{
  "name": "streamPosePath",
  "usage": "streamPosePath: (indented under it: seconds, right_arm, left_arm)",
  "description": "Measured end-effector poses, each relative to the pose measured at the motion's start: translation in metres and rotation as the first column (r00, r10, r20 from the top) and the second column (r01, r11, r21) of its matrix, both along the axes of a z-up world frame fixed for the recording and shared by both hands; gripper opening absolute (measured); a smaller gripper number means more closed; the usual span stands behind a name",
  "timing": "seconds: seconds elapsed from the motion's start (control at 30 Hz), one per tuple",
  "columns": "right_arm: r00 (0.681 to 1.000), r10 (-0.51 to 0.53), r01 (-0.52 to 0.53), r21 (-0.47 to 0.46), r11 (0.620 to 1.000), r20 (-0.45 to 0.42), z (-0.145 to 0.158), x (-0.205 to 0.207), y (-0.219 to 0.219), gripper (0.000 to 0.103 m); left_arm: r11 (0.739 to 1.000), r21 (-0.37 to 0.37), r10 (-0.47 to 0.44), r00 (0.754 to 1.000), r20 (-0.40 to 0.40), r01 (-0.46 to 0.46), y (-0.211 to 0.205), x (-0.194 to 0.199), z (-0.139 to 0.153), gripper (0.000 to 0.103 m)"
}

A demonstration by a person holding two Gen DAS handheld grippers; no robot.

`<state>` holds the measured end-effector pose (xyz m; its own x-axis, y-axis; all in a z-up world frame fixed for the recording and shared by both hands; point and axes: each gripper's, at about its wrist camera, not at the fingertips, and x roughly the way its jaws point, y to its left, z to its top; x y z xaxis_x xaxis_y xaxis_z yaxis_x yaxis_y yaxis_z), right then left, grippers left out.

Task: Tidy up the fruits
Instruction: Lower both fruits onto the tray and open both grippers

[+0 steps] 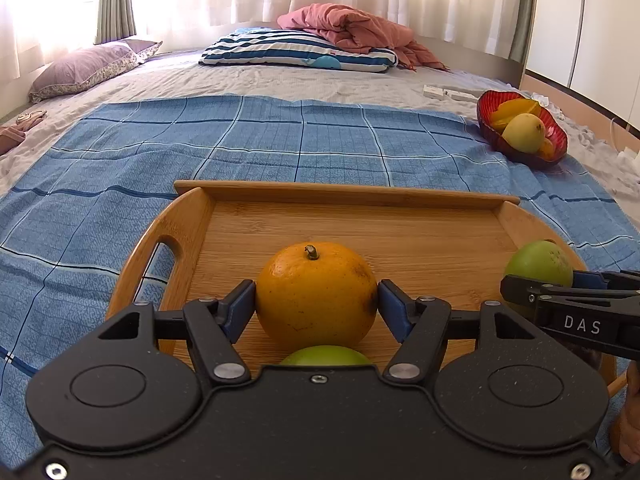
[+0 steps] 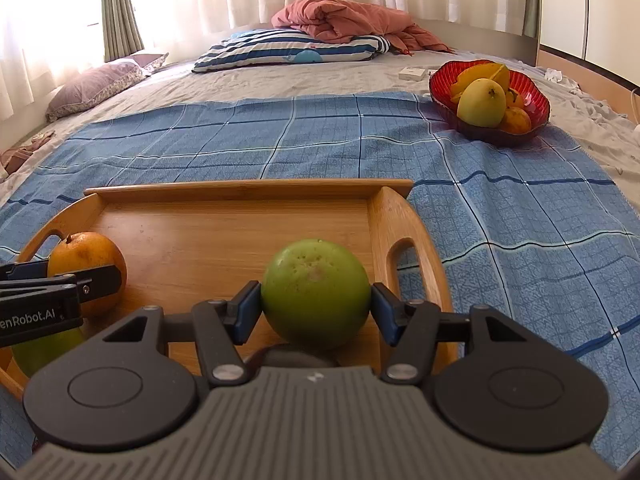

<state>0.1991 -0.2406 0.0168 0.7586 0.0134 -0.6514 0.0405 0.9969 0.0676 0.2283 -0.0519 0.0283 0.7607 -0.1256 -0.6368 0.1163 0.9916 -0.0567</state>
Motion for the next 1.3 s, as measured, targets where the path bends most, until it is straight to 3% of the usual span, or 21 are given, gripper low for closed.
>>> streamPosePath:
  seconds: [0.33,0.43,0.5,0.87,1.3]
  right_arm:
    - [1.0,-0.004,0.004,-0.007,1.0,0.003,0.0,-0.001,0.003,0.066]
    - [1.0,-0.007,0.007,-0.006,1.0,0.007,0.0,-0.001,0.003,0.066]
    - [1.0,-0.009,0.009,-0.005,1.0,0.012,0.0,-0.003,0.003,0.074]
    - [0.998,0.012,-0.007,-0.071,0.997,0.069,0.011,-0.021,0.011,0.087]
    - [0.986,0.041,-0.028,-0.086,0.996,0.16,0.027,-0.061,0.01,0.096]
  left_arm:
    - [1.0,0.019,-0.006,1.0,0.03,0.006,-0.004,-0.004,0.001,0.066]
    - [0.999,0.039,-0.01,0.999,0.036,0.008,-0.007,-0.006,-0.001,0.073]
    - [0.999,0.036,-0.007,1.0,0.03,0.006,-0.007,-0.006,-0.002,0.076]
    - [1.0,0.023,-0.013,0.999,0.053,0.012,-0.001,-0.02,0.002,0.099]
    - [1.0,0.019,-0.015,0.994,0.108,0.013,0.006,-0.062,0.018,0.103]
